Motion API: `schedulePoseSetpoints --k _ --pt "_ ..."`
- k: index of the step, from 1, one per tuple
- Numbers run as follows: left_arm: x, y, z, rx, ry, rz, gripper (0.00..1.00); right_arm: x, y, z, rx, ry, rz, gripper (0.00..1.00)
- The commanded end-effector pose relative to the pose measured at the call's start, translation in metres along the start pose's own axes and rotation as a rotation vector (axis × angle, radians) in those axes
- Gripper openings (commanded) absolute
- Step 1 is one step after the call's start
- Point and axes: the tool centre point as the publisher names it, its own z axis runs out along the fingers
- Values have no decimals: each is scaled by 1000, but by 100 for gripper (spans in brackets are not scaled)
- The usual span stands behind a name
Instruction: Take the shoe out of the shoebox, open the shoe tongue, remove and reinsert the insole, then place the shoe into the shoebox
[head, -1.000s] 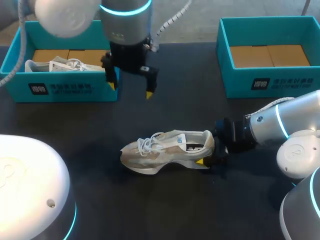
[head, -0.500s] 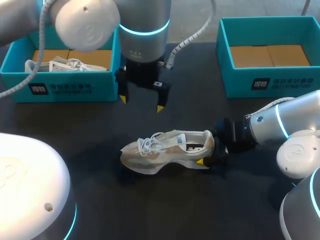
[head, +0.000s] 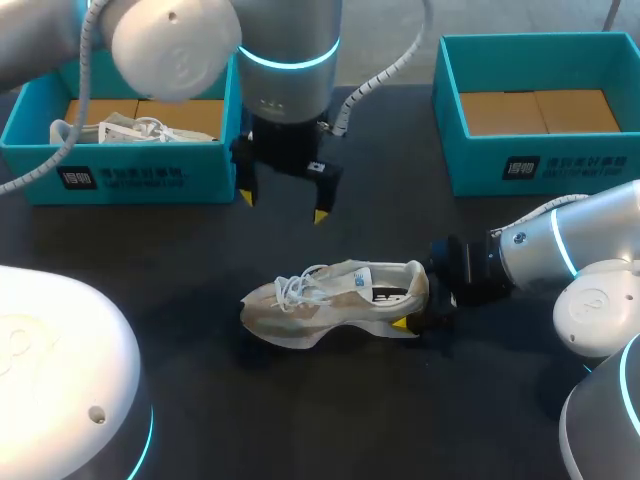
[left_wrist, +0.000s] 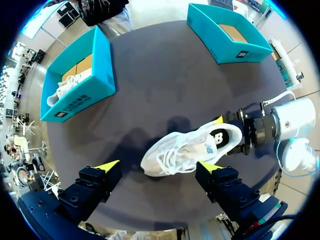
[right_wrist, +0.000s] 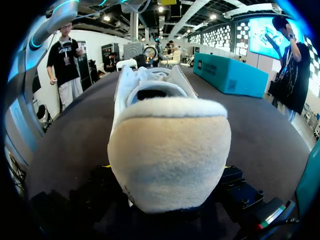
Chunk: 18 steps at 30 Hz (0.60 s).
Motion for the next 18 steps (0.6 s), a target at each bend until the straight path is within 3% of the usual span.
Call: schedulePoseSetpoints --k 1,12,16,18 --pt "0 0 1 0 1 0 100 2 -2 1 3 -1 0 0" --pt "0 0 1 0 1 0 100 2 -2 1 3 -1 0 0" --pt "38 7 45 -70 16 43 100 2 -2 1 3 -1 0 0" --pt "49 11 52 -85 40 58 100 2 -2 1 3 -1 0 0"
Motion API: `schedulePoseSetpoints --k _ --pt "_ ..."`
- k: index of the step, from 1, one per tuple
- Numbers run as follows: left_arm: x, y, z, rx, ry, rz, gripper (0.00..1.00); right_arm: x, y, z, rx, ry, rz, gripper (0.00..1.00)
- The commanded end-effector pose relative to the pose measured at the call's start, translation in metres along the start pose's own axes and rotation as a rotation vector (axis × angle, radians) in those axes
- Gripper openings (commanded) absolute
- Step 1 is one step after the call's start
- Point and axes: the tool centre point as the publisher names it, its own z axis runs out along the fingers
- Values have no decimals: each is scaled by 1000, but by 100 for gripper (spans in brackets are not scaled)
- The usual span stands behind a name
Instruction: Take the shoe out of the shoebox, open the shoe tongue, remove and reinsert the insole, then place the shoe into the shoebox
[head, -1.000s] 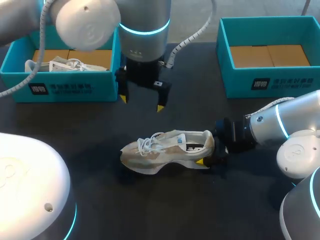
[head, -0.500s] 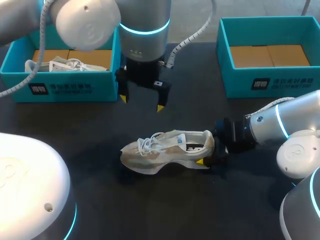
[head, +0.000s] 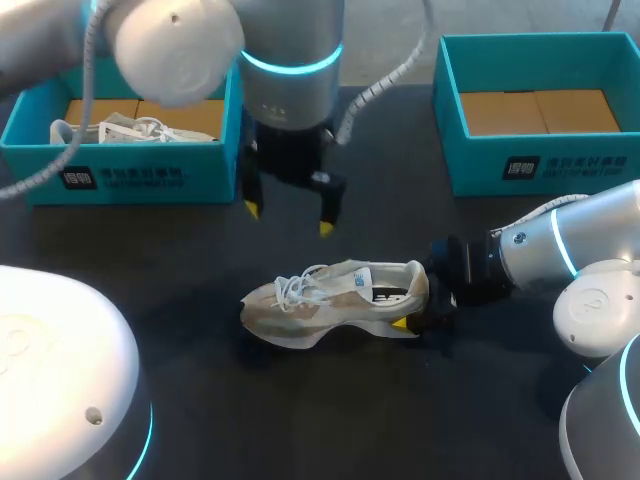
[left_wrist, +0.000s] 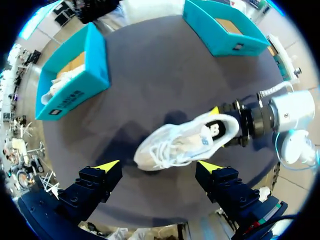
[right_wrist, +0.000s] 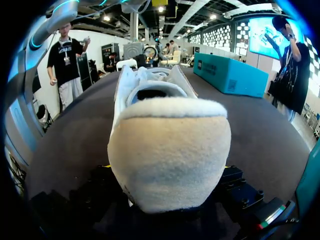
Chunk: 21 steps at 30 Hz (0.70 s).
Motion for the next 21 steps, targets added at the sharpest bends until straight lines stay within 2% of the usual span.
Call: schedulePoseSetpoints --k 1,9,17,21 --pt "36 -8 42 -29 -5 10 100 2 -2 1 3 -1 0 0" --pt "45 -5 60 -22 16 -56 100 2 -2 1 3 -1 0 0" --pt "49 -10 59 2 16 -109 100 2 -2 1 3 -1 0 0" --pt "59 -12 64 -4 21 -102 100 2 -2 1 3 -1 0 0"
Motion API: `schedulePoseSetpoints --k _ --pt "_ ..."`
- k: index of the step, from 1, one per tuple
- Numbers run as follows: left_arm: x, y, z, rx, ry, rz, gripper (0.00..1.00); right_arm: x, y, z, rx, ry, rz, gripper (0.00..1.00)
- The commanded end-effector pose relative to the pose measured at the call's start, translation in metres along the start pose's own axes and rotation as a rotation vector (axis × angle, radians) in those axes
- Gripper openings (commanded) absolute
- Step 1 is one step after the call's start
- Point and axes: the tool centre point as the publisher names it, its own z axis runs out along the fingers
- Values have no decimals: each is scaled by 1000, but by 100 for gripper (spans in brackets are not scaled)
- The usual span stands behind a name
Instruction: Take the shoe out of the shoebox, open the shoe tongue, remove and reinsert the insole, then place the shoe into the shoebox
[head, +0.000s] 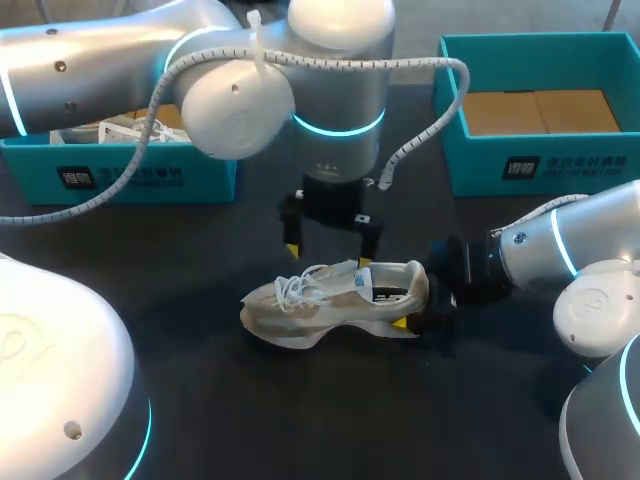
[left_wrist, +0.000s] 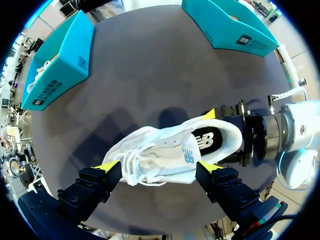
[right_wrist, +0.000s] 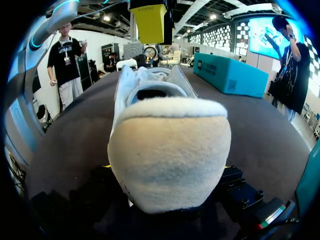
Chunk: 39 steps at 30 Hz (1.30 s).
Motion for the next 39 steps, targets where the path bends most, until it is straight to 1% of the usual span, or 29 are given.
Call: schedulePoseSetpoints --k 1,8,16,22,31,34,39 --pt "11 0 8 -9 1 8 100 2 -2 1 3 -1 0 0" --pt "29 -2 18 -29 -8 34 100 2 -2 1 3 -1 0 0" --pt "33 -3 33 -56 -17 60 100 2 -2 1 3 -1 0 0" --pt "35 1 43 -78 -33 67 100 2 -2 1 3 -1 0 0" --pt "29 7 51 -83 -82 54 100 2 -2 1 3 -1 0 0" --pt "24 6 53 -67 -116 38 100 2 -2 1 3 -1 0 0" --pt "18 2 54 -45 -124 19 100 2 -2 1 3 -1 0 0"
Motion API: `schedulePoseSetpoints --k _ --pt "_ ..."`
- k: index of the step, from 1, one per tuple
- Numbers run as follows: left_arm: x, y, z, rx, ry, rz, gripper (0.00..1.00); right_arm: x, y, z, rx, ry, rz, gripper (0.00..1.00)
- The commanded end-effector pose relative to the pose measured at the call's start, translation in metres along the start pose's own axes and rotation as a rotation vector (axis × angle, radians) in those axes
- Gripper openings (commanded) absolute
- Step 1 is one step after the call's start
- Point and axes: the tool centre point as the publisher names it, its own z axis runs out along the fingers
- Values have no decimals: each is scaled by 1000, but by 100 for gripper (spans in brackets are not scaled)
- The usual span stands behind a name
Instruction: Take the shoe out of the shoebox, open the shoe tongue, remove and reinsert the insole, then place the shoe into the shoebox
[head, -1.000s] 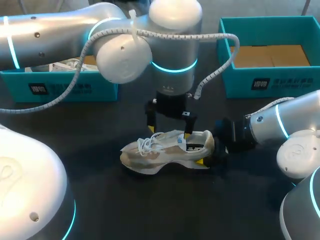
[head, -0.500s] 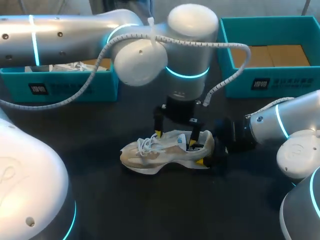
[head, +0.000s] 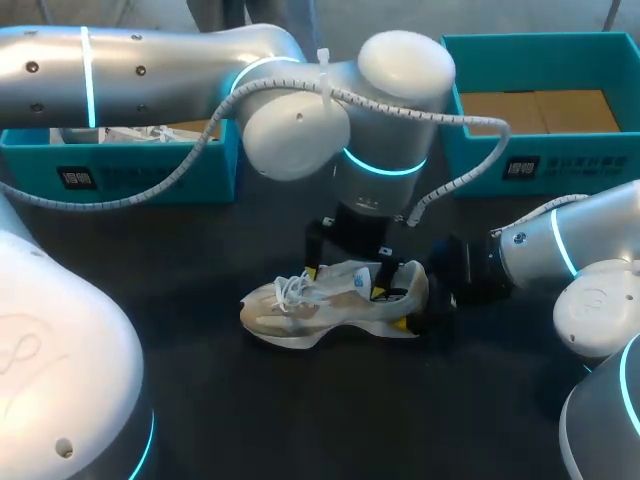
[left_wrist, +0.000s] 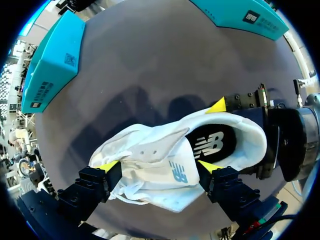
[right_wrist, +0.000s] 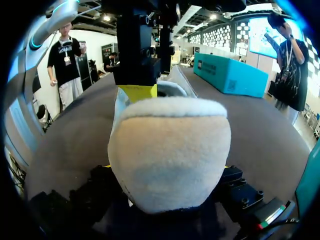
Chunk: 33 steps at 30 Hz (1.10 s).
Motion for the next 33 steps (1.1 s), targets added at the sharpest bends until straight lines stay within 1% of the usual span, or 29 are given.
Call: schedulePoseSetpoints --k 1,7,16,22,23,24,25,26,27,28,30,32,33 --pt "-3 0 -1 11 2 -9 100 2 -2 1 3 -1 0 0" --pt "-4 -4 -1 27 15 -35 100 2 -2 1 3 -1 0 0" --pt "-3 -11 8 25 25 -59 100 2 -2 1 3 -1 0 0" --pt "-14 -2 1 25 14 -75 100 2 -2 1 3 -1 0 0" --pt "-17 0 -1 29 10 -80 87 2 -2 1 3 -1 0 0" --pt "-19 1 -3 34 6 -87 79 2 -2 1 3 -1 0 0" --pt "-21 3 -5 36 5 -90 65 2 -2 1 3 -1 0 0" --pt "-24 4 -8 40 4 -94 59 2 -2 1 3 -1 0 0" --pt "-25 6 -11 44 1 -98 48 2 -2 1 3 -1 0 0" --pt "-27 7 -13 49 2 -101 42 2 -2 1 3 -1 0 0" --pt "-29 10 -17 56 0 -105 35 2 -2 1 3 -1 0 0" --pt "-30 11 -19 62 4 -106 16 2 -2 1 3 -1 0 0" --pt "-30 12 -20 62 12 -106 5 2 -2 1 3 -1 0 0"
